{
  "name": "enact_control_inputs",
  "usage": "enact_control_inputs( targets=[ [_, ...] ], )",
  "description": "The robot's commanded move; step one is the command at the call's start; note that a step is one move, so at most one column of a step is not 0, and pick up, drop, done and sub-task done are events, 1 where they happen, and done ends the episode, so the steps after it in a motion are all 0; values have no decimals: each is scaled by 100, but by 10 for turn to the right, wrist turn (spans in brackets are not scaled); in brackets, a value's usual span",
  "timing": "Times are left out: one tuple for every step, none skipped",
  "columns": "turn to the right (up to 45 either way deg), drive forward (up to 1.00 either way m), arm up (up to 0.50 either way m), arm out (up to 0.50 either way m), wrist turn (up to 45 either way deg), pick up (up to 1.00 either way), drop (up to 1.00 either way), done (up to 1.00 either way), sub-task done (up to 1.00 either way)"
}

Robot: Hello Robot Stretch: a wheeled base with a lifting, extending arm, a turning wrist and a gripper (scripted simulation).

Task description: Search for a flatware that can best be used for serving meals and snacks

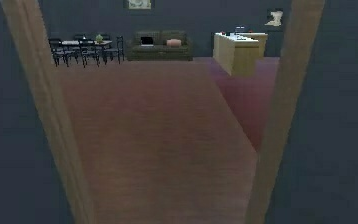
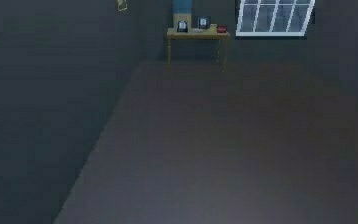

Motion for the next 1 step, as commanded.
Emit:
enact_control_inputs(
  targets=[
    [0, 100, 0, 0, 0, 0, 0, 0, 0]
  ],
)
